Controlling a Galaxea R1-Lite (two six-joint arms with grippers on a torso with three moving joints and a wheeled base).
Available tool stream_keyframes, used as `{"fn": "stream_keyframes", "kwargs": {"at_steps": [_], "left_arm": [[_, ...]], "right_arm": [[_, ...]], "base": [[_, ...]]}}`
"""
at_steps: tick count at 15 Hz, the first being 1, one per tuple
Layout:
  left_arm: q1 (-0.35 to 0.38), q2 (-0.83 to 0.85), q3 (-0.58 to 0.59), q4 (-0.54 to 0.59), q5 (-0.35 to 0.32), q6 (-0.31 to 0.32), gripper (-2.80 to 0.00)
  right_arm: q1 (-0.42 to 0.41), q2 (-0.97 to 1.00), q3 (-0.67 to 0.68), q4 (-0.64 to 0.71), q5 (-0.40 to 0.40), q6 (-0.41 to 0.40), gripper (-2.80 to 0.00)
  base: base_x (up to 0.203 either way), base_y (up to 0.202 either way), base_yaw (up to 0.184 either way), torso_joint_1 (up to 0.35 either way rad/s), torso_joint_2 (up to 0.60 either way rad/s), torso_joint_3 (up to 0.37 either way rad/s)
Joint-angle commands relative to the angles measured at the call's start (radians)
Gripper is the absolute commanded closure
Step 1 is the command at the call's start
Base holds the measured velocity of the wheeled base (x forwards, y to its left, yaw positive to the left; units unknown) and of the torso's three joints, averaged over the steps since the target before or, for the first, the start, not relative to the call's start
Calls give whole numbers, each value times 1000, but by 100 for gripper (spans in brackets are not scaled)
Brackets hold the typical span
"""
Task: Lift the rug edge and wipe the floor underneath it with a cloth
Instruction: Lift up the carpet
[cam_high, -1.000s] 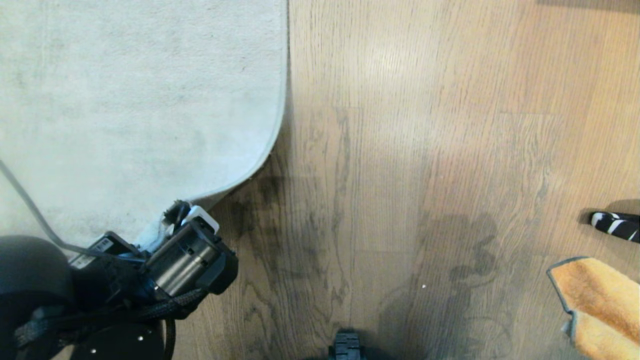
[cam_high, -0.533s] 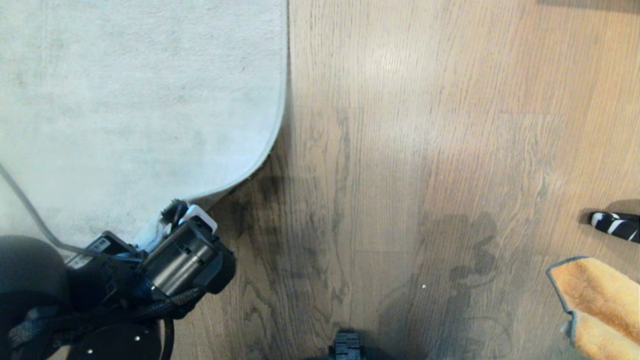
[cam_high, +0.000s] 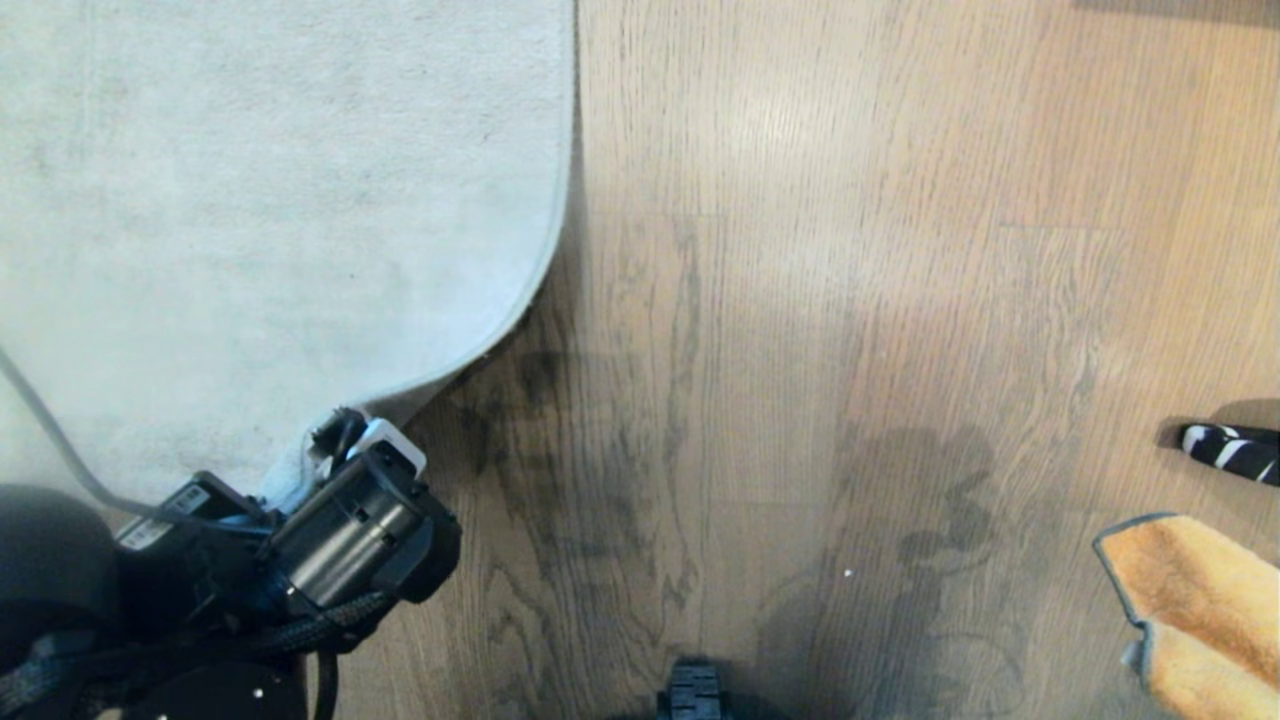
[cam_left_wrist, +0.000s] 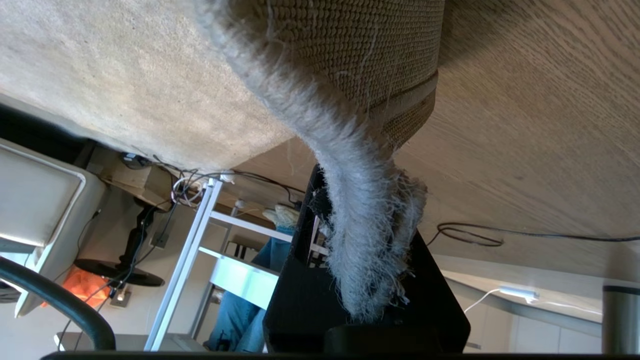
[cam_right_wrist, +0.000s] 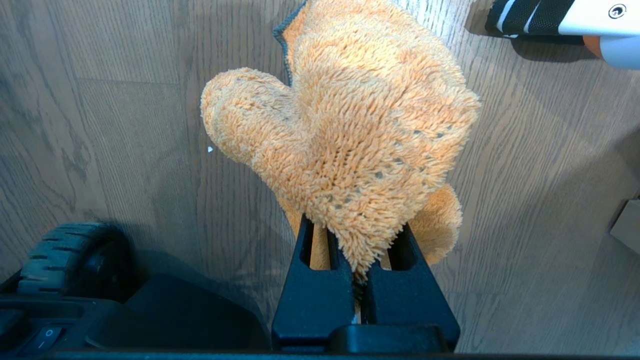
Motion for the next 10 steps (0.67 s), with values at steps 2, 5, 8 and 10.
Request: {"fn": "stream_keyframes", "kwargs": {"at_steps": [2, 5, 8, 10], "left_arm": [[1, -4, 1, 4, 7, 0, 0], [0, -6, 3, 4, 7, 0, 0], [0, -7, 7, 4, 7, 0, 0], [0, -7, 7, 4, 7, 0, 0]], "right_arm": [[0, 1, 0, -1, 0, 0, 0], [0, 1, 0, -1, 0, 0, 0], [0, 1, 0, -1, 0, 0, 0], [0, 1, 0, -1, 0, 0, 0]], "base": [[0, 0, 0, 0, 0, 0], [-2, 81, -1, 3, 1, 1], [0, 190, 0, 2, 3, 3], [0, 190, -3, 3, 4, 3]]}}
